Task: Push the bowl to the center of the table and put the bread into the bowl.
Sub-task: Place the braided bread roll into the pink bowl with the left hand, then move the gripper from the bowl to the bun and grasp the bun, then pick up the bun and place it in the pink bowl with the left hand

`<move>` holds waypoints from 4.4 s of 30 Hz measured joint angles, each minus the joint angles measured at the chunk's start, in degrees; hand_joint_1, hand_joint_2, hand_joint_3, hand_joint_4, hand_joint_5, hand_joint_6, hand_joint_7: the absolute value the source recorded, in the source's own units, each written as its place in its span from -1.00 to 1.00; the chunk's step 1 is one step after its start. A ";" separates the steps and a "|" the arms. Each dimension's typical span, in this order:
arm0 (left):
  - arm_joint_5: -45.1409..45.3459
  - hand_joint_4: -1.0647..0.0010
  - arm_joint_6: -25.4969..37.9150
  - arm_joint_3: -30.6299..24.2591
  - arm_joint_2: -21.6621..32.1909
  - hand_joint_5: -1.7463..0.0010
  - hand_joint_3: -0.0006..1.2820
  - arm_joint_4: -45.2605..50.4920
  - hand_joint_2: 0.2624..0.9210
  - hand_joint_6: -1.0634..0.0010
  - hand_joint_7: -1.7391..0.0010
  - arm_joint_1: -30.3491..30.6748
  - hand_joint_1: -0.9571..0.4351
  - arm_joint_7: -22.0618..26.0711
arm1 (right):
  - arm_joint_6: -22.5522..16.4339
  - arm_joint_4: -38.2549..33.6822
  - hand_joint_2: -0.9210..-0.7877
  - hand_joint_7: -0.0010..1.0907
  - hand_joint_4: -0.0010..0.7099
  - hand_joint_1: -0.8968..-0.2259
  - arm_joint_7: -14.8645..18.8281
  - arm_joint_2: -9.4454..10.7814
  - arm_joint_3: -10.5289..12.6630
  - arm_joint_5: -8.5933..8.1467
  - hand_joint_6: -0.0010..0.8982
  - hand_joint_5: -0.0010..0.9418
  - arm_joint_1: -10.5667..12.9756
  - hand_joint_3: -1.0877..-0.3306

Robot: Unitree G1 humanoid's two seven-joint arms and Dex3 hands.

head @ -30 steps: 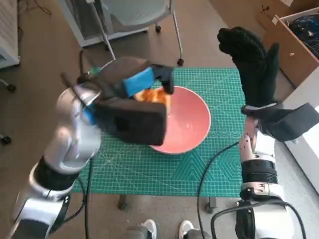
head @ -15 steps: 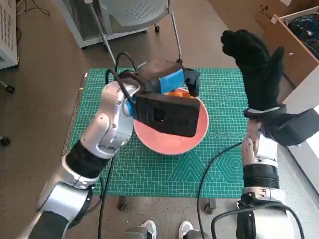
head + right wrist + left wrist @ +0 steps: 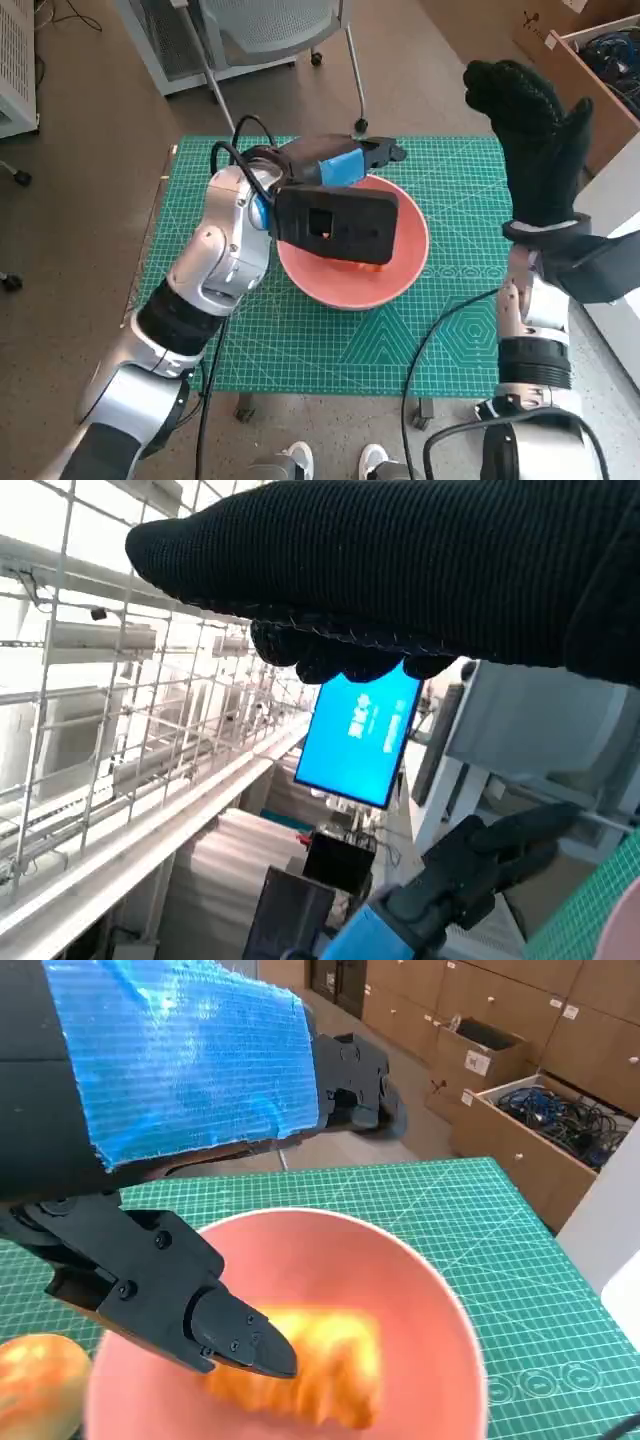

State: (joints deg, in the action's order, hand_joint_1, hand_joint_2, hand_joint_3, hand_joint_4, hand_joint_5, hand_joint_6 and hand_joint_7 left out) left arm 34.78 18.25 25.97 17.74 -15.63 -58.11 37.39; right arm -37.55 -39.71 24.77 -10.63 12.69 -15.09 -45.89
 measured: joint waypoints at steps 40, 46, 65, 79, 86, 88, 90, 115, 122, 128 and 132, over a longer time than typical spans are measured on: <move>-7.72 1.00 2.04 -19.86 25.69 1.00 -1.00 21.68 0.34 0.83 0.95 23.37 -0.33 4.26 | -0.34 -1.60 -1.00 -0.94 -0.42 -0.30 -0.20 0.59 -1.44 -0.47 -0.33 -0.99 0.41 -0.08; -7.58 1.00 2.29 -17.84 25.09 1.00 -1.00 20.26 0.33 0.83 0.96 23.57 -0.29 4.07 | -0.34 -2.52 -1.00 -0.93 -0.41 -0.33 0.99 0.62 -1.39 -0.92 -0.33 -0.99 -0.14 -0.07; -1.09 1.00 5.14 -7.31 19.17 1.00 -1.00 9.19 0.32 0.81 0.98 20.56 -0.16 2.68 | -0.23 -3.82 -1.00 -0.93 -0.41 -0.28 3.29 0.53 -1.16 -2.58 -0.33 -0.99 -0.79 -0.08; 3.75 1.00 7.19 -1.60 14.01 1.00 -1.00 -6.58 0.31 0.79 0.98 14.07 -0.10 -0.33 | -0.33 -2.80 -1.00 -0.94 -0.40 -0.30 2.20 -0.03 -1.30 -1.26 -0.32 -0.99 -0.69 -0.19; 5.26 1.00 7.81 0.29 12.21 1.00 -1.00 -15.38 0.30 0.76 0.98 11.56 -0.03 -2.44 | -0.34 -2.43 -1.00 -0.94 -0.40 -0.31 2.13 -0.43 -1.23 -0.89 -0.33 -1.00 -0.38 -0.32; 5.46 1.00 7.97 0.56 11.48 1.00 -1.00 -18.05 0.30 0.75 0.98 10.83 0.01 -3.15 | -0.32 -2.40 -1.00 -0.93 -0.40 -0.31 2.13 -0.49 -1.18 -0.88 -0.32 -1.00 -0.27 -0.34; 5.49 1.00 8.02 0.86 10.78 1.00 -1.00 -20.60 0.31 0.74 0.98 10.20 0.03 -3.92 | -0.32 -2.35 -1.00 -0.93 -0.40 -0.31 2.13 -0.50 -1.19 -0.88 -0.32 -1.00 -0.24 -0.36; 7.69 -0.48 4.49 5.26 6.87 -0.41 -0.06 -35.78 0.02 -0.18 -0.35 4.90 0.39 -11.50 | 0.03 -1.34 -1.00 -0.93 -0.40 -0.32 2.14 -0.50 -1.16 -0.53 -0.32 -1.00 -0.04 -0.37; 7.31 -0.54 1.74 4.91 7.46 -0.26 -0.15 -34.14 0.13 -0.11 -0.47 4.94 0.38 -10.95 | -0.16 -2.04 -1.00 -0.93 -0.40 -0.32 2.14 -0.43 -1.22 -0.47 -0.32 -1.00 -0.04 -0.37; 6.67 -0.53 -0.97 3.92 9.53 -0.22 -0.31 -30.07 0.30 -0.14 -0.45 5.43 0.38 -10.83 | -0.35 -2.16 -1.00 -0.93 -0.39 -0.31 2.13 -0.39 -1.27 -0.43 -0.32 -1.00 -0.06 -0.37; 5.97 -0.50 -1.68 2.91 10.86 -0.24 -0.49 -27.15 0.49 -0.19 -0.37 5.76 0.38 -10.65 | -0.37 -2.41 -1.00 -0.93 -0.39 -0.31 2.13 -0.36 -1.29 -0.40 -0.32 -1.00 -0.11 -0.37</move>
State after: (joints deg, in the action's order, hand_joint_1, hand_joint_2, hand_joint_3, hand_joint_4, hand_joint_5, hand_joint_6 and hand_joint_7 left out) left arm 40.76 16.58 28.89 28.60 -42.79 -52.36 26.73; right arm -37.92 -42.12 26.90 -10.98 11.40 -15.49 -45.99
